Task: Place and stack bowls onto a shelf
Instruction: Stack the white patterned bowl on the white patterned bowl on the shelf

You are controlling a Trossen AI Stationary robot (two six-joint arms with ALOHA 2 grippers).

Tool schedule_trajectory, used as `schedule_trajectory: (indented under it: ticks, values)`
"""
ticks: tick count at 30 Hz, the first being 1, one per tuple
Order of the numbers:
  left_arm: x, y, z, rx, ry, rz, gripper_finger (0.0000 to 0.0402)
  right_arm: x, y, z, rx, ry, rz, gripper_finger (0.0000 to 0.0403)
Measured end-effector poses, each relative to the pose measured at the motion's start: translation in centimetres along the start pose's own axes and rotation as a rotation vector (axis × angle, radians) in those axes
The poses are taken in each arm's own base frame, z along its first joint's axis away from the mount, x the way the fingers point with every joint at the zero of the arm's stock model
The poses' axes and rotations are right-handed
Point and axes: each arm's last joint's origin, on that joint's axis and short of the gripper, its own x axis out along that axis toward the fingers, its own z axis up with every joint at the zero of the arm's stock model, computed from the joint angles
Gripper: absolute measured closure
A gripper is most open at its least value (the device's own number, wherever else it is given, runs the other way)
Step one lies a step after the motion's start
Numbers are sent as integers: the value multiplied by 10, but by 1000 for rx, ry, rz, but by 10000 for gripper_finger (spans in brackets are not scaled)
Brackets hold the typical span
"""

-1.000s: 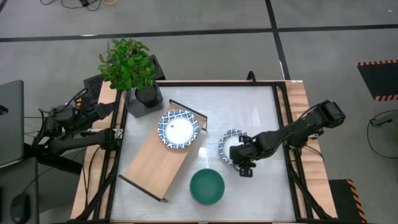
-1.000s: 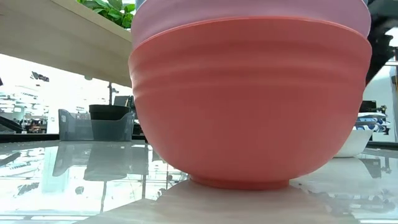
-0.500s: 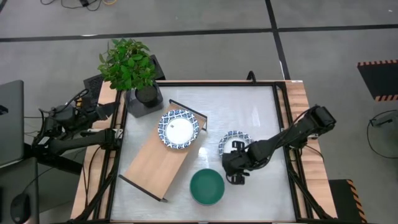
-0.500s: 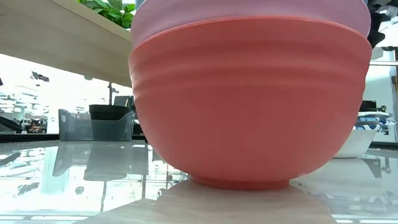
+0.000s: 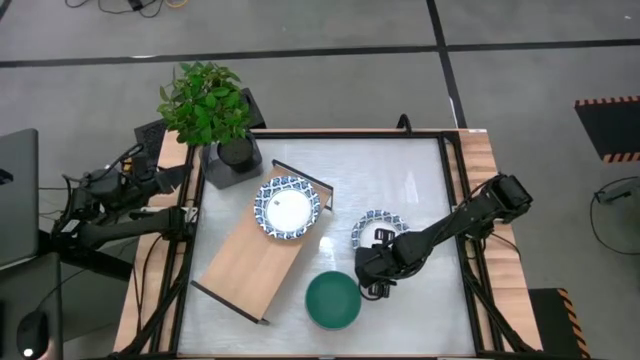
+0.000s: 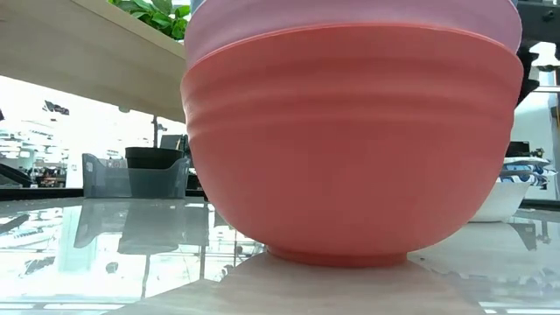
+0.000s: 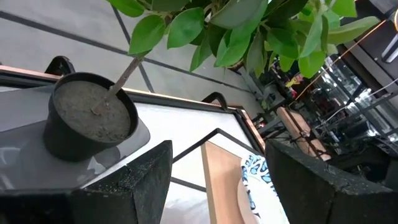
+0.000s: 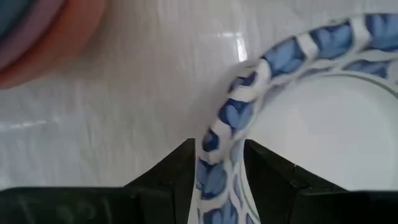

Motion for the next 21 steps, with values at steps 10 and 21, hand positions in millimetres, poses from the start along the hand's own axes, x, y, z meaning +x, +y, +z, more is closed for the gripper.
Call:
schedule_trajectory:
  ticks: [10,21]
  values:
    - [0,1,0,6,1,6,159,-1,-4,-4,-9,39,-44,333]
    - [0,1,0,15,-1,8,159,-11,-8,-3,-23,55,-57,380]
